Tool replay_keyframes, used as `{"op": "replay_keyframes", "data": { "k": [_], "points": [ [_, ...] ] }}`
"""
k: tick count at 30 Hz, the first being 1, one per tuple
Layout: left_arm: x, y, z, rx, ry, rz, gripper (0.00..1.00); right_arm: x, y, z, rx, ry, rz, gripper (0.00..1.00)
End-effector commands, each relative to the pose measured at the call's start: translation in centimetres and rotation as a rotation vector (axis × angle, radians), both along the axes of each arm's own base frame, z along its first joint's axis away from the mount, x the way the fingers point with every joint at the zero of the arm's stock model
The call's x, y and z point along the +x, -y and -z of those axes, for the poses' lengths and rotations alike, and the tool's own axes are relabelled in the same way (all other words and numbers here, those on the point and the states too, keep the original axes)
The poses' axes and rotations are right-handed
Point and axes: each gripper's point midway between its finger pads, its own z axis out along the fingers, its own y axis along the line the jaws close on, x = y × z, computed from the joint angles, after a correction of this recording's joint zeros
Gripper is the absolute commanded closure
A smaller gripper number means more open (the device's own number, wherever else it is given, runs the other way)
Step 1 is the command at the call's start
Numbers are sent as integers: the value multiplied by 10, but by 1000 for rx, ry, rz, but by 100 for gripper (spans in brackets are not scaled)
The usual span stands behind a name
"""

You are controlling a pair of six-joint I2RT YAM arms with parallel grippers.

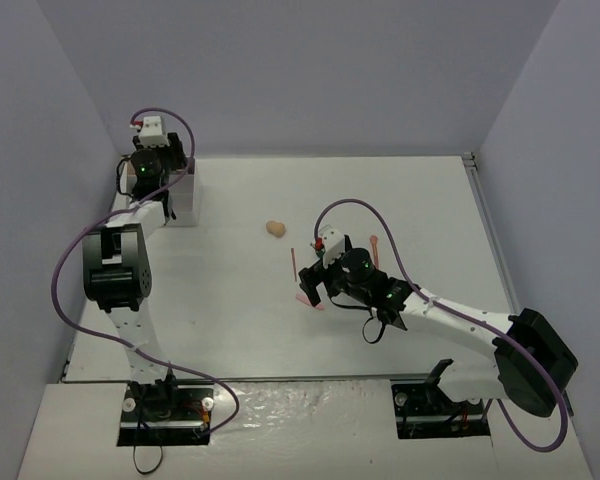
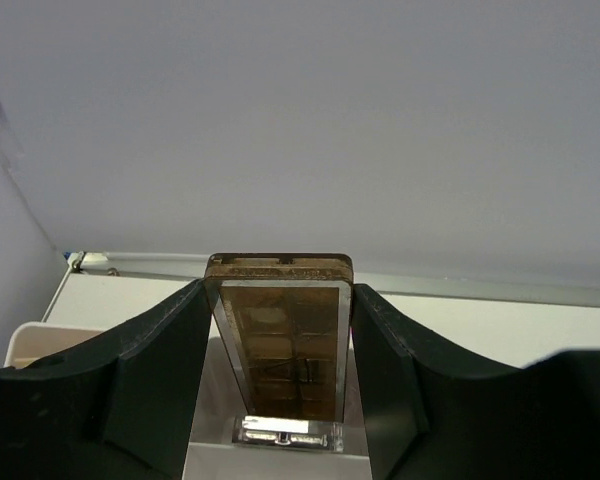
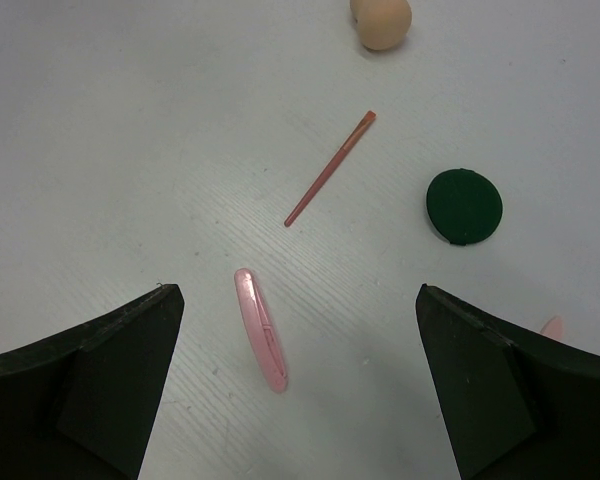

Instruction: Organize the makeup

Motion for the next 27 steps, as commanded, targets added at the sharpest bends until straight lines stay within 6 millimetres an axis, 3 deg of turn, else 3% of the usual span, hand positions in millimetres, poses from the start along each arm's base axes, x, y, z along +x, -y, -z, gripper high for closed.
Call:
{"op": "replay_keyframes", "data": {
  "k": [1,8,14,17,19,22,24,27],
  "points": [
    [-12,-3,-64,40,187,4,60,11,-15,-32,78,82,-15,0],
    [-30,-5,-70,51,171,-15,27,10,-16,-35,90,85,-18,0],
    [-53,-5,-93,11,170,-35,21,8,-14,-43,115,102,-15,0],
    [-78,-1,-124,-37,179,-38,20,7,-12,-51,136,116,-10,0],
    [-93,5,-125,-71,114,-33,19,7,-10,-56,149,115,3,0],
    [-130,23,-139,-124,35,-11,18,10,-1,-58,131,79,47,0],
    [-150,34,-139,-132,-6,-6,18,11,7,-60,121,60,80,1],
    [-186,60,-123,-152,-116,38,18,8,20,-65,136,36,141,1]
  ]
}}
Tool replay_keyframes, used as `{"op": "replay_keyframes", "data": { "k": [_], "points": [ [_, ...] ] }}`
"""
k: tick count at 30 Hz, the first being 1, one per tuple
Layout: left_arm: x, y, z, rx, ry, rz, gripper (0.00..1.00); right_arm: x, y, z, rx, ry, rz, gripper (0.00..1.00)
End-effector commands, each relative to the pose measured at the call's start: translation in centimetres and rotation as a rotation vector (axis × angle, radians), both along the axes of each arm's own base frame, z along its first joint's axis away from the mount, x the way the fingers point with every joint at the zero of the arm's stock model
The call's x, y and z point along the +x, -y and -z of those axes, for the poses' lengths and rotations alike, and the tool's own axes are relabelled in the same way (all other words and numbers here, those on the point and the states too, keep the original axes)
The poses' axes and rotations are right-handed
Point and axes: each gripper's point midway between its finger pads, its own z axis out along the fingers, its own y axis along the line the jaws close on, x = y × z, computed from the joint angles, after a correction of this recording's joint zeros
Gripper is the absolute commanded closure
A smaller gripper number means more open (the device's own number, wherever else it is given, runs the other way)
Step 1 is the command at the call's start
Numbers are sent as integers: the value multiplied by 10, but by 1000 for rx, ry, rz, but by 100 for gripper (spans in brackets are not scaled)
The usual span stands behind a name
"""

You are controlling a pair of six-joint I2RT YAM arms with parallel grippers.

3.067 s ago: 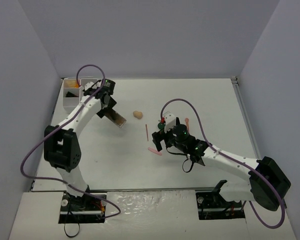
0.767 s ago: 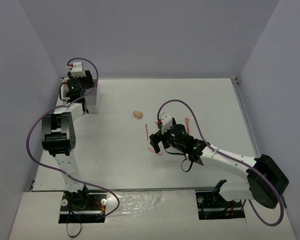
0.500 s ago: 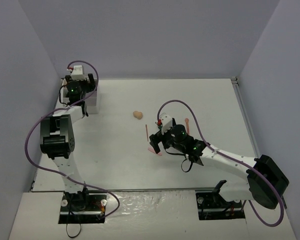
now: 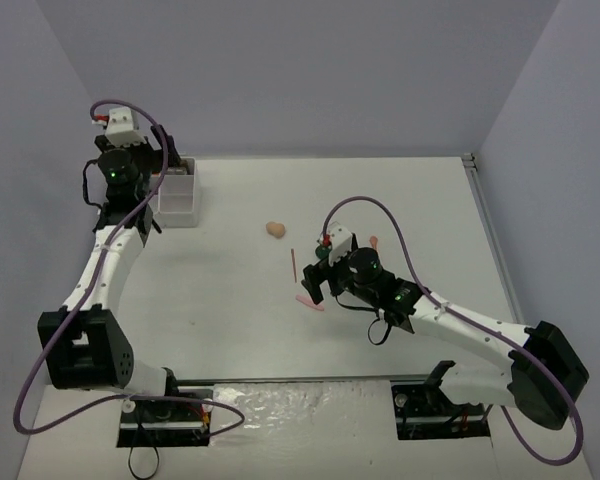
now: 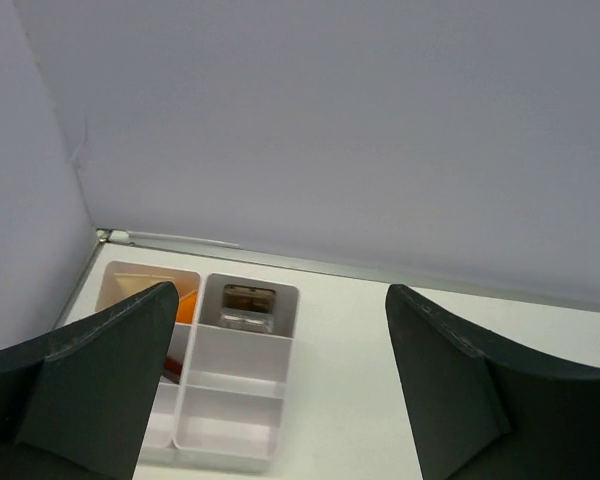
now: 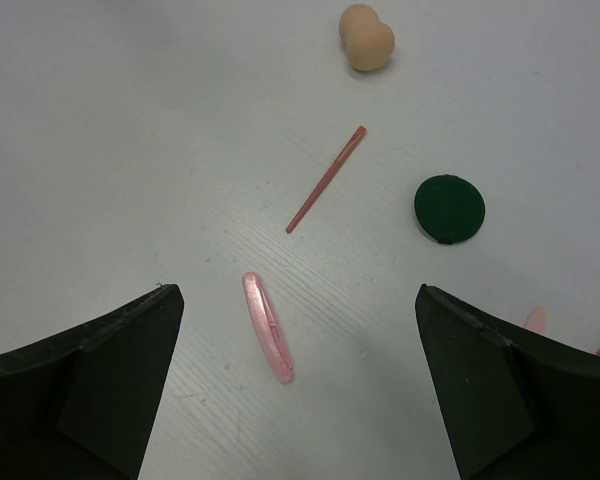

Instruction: Organize the makeup

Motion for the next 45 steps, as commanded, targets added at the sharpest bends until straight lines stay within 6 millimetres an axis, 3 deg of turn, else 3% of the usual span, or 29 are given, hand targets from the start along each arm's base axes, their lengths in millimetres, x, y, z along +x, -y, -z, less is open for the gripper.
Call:
{"op": "replay_keyframes", "data": {
  "k": [1,5,12,17,18,23,28,32,45],
  "points": [
    [-60,36,11,-72,-160,65,18,8,17,-41,89,21,129,2],
    [-106,59,40,-115,-288,129,18,5,37,-48,138,0,239,4],
    [-164,92,90,-152,-465,276,18,10,88,-29,117,-88,511,10],
    [-182,89,118,-135,-503,277,18,29,135,1,78,-176,689,21],
    [-183,88,115,-136,-487,278,18,29,135,2,81,-182,683,21],
    [-194,100,136,-134,-515,360,18,54,169,30,11,-257,782,26],
    [-200,103,140,-127,-536,387,17,79,179,51,-22,-289,758,36],
    [-204,102,138,-125,-517,391,17,93,172,60,-22,-319,710,44],
    [-206,102,137,-140,-520,398,17,113,161,88,-53,-401,689,58]
  ]
}}
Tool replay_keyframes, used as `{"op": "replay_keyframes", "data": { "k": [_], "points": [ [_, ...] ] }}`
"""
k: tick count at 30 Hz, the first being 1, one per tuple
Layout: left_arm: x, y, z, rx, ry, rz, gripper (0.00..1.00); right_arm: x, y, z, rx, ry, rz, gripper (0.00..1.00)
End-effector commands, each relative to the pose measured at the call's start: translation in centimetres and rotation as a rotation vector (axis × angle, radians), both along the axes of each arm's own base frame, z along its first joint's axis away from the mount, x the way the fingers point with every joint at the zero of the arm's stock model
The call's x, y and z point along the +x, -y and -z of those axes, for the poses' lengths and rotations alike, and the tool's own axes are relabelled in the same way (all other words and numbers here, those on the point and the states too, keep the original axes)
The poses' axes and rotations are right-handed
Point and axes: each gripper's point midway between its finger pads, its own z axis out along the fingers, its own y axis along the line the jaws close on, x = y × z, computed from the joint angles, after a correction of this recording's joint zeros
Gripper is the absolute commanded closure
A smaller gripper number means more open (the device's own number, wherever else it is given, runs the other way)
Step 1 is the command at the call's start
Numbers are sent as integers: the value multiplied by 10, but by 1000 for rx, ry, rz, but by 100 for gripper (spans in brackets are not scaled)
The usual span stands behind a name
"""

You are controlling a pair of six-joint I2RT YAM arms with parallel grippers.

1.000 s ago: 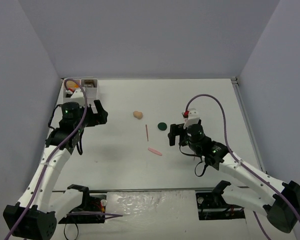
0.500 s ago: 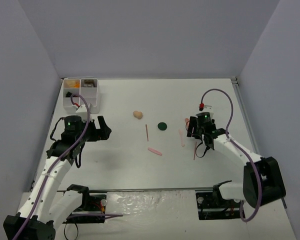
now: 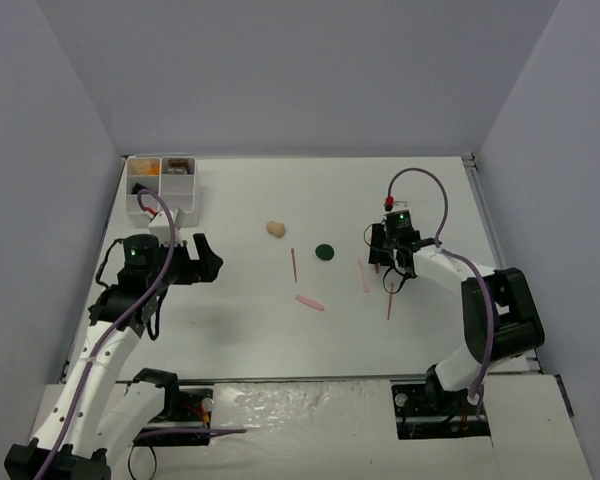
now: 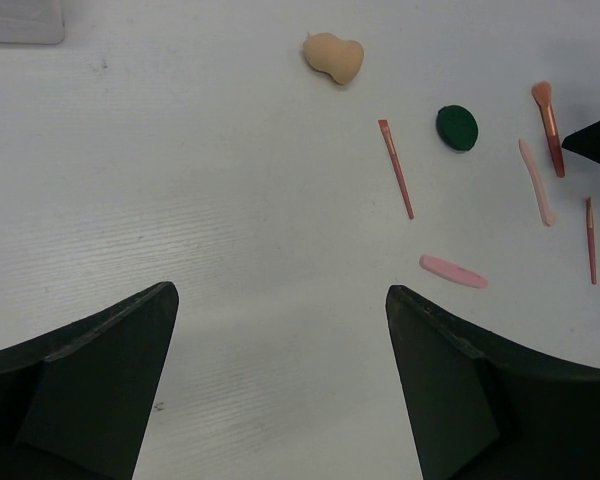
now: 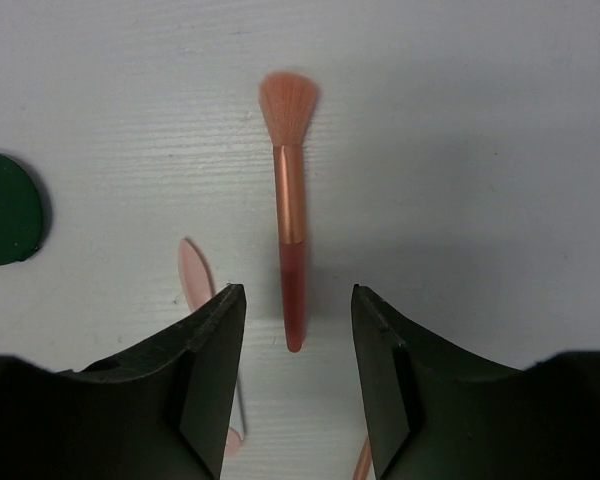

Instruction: Organize the makeup

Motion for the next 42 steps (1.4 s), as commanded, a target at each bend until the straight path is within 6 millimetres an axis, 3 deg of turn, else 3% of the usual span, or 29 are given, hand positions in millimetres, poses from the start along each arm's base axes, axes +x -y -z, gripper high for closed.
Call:
{"op": "replay_keyframes", "data": {
  "k": [1,12,14,17,20,23,25,30,33,37,42],
  "points": [
    [7,3,-17,-21,51,14,17,23,-7,-13,23,55,-2,59],
    [6,4,-16,-28,51,19,17,26,-4,10,0,-1,36,78],
    [6,4,-14,-31,49,18,17,26,-3,12,-4,-4,37,86],
    [7,10,-18,-57,54,41,17,28,-3,9,-9,12,35,99],
    [1,28,-26,-149,41,101,17,30,-15,-17,16,90,-7,100],
    [-5,48,-43,-300,49,157,17,26,-38,-49,42,187,-76,100],
    [-8,59,-56,-395,53,182,17,22,-61,-87,82,306,-145,100],
    [-15,89,-95,-543,87,264,19,-26,-148,-146,291,502,-364,100],
    [-13,102,-114,-558,135,284,20,-45,-182,-179,390,609,-445,100],
    [-16,124,-129,-564,168,337,23,-74,-228,-203,479,676,-567,100],
    [-14,140,-123,-533,184,331,30,-92,-257,-214,559,697,-625,100]
  ]
}}
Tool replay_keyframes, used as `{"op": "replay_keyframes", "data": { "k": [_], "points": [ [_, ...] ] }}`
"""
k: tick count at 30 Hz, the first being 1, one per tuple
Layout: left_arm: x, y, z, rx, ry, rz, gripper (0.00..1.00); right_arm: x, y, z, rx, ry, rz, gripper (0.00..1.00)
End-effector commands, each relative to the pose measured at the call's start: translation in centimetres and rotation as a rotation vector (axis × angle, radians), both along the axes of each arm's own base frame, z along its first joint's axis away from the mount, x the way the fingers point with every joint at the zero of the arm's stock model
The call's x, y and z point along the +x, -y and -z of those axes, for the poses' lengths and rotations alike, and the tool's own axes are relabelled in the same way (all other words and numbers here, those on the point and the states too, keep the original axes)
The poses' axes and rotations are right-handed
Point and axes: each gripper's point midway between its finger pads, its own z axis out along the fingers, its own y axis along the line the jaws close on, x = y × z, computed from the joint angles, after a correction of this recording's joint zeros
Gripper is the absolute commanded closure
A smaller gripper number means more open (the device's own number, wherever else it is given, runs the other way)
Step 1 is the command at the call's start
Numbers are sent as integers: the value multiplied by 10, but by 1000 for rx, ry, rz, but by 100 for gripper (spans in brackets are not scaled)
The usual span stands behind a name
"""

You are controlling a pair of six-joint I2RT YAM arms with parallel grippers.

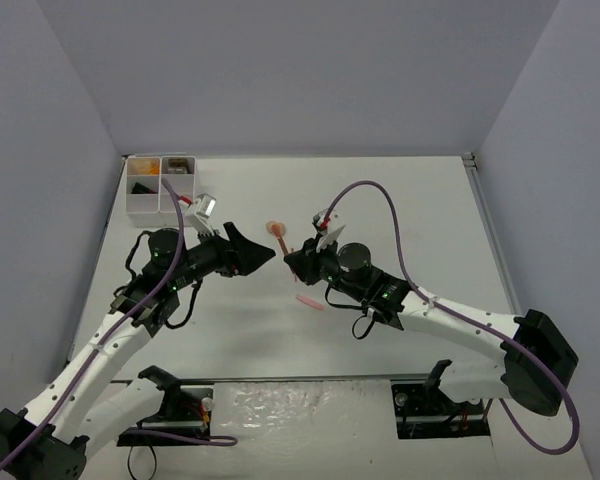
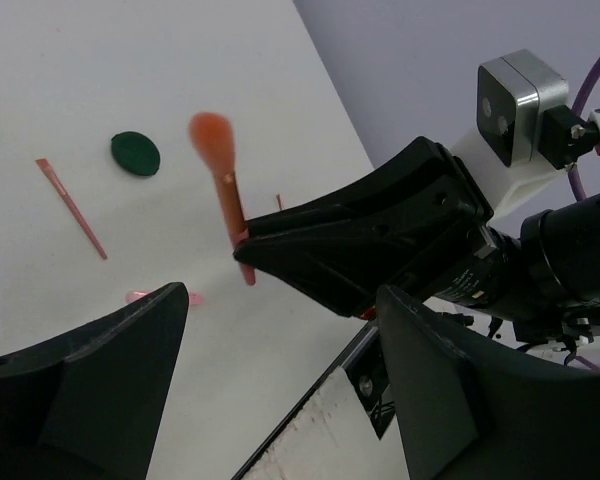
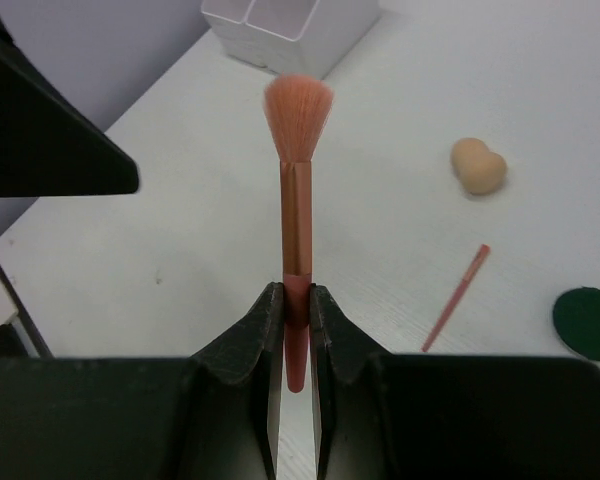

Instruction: Organize the makeup

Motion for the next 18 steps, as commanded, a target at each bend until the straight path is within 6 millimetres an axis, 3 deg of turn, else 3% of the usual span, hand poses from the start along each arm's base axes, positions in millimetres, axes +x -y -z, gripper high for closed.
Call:
{"op": "replay_keyframes", "data": {
  "k": [1,5,10,18],
  "points": [
    [12,12,-45,-58,150,-36,31,-5,-28,-48,171,101,-45,100],
    [20,15,-31,-30,142,-67,42,-11,-36,-52,215,97,-65,100],
    [27,13,-27,1,157,-106,56,-17,-42,-49,220,91,-84,100],
    [36,10,-19,35,155,-153,62,-19,-43,-44,221,87,-92,100]
  ]
}}
